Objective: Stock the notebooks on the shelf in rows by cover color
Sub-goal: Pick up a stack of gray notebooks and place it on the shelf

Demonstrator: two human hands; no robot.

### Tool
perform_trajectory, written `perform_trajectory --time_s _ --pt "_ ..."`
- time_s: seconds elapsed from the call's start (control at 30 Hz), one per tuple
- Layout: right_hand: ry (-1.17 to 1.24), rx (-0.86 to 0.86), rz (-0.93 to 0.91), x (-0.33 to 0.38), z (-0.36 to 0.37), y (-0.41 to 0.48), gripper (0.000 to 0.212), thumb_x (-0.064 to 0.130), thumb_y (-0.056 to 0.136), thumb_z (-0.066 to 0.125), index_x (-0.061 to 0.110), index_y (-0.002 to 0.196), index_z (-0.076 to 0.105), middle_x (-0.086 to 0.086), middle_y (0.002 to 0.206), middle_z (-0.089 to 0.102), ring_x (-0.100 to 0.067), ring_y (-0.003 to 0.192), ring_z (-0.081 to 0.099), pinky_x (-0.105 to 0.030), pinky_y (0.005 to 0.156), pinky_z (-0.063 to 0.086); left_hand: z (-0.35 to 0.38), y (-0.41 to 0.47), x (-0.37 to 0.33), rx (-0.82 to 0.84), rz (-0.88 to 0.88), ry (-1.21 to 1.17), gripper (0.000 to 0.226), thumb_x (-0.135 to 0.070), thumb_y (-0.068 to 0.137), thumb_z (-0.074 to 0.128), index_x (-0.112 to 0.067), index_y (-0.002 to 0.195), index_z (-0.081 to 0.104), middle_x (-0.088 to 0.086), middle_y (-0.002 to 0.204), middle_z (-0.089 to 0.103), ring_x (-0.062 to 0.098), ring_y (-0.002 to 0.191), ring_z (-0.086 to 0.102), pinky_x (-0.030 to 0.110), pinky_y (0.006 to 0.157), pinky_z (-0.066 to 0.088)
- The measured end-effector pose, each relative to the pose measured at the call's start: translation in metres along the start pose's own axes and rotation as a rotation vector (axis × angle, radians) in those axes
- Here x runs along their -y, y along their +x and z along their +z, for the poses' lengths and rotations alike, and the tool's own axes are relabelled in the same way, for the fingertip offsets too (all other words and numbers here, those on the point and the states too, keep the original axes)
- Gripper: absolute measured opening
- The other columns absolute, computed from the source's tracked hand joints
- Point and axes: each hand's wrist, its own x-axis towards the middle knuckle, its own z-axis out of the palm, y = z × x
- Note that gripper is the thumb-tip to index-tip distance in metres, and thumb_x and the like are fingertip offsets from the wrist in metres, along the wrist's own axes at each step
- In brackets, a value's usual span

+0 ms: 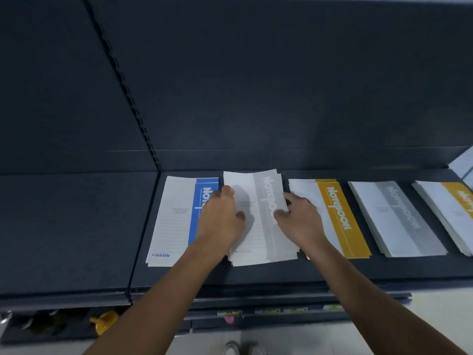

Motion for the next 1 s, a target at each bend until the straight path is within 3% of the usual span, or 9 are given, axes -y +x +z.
perform_trajectory --time_s 0.1,0.27,0.6,0.77,1.0 --pt "-0.092 -0.003 -0.006 -0.001 0.004 0.006 0.037 0.022 0.086 0.056 0.021 0.123 0.063 -0.002 0.093 0.065 -0.02 0.078 0.063 -0.031 0.061 0.051 0.005 0.003 -0.001 0.012 0.0 0.023 0.046 -0.025 0.093 0.066 -0.017 0.134 0.047 0.006 0.123 0.055 0.025 0.108 0.059 0.036 0.087 0.053" --pt "-0.203 0.021 -0.015 -0.008 0.004 0.004 0.034 0.022 0.094 0.057 0.008 0.125 0.059 -0.009 0.107 0.058 -0.028 0.095 0.062 -0.031 0.07 0.045 0.014 0.005 -0.002 0.027 0.012 0.098 0.043 -0.024 0.092 0.066 -0.016 0.131 0.051 0.006 0.114 0.062 0.024 0.107 0.059 0.037 0.084 0.055" --pt "-0.263 -0.041 -0.148 0.0 -0.007 0.005 0.047 0.028 0.095 0.062 0.015 0.139 0.053 -0.006 0.132 0.051 -0.024 0.12 0.055 -0.034 0.084 0.054 0.011 -0.001 0.0 -0.047 0.013 0.128 0.038 -0.028 0.096 0.061 -0.017 0.132 0.052 0.004 0.112 0.063 0.022 0.108 0.057 0.032 0.078 0.051" --pt "-0.18 -0.006 -0.274 0.001 -0.014 0.001 0.045 0.028 0.096 0.062 0.02 0.14 0.054 -0.003 0.136 0.051 -0.022 0.117 0.06 -0.035 0.085 0.055 0.004 -0.007 0.004 -0.109 0.008 0.093 0.033 -0.03 0.095 0.059 -0.019 0.126 0.058 0.001 0.109 0.067 0.021 0.1 0.062 0.039 0.082 0.057" --pt "-0.104 0.125 -0.461 0.032 0.014 -0.01 0.037 0.029 0.095 0.06 0.023 0.131 0.059 0.002 0.124 0.055 -0.02 0.1 0.066 -0.039 0.085 0.055 -0.018 -0.031 0.038 -0.21 -0.063 0.048 0.021 -0.028 0.092 0.059 -0.021 0.112 0.063 0.0 0.106 0.067 0.022 0.09 0.065 0.039 0.076 0.056"
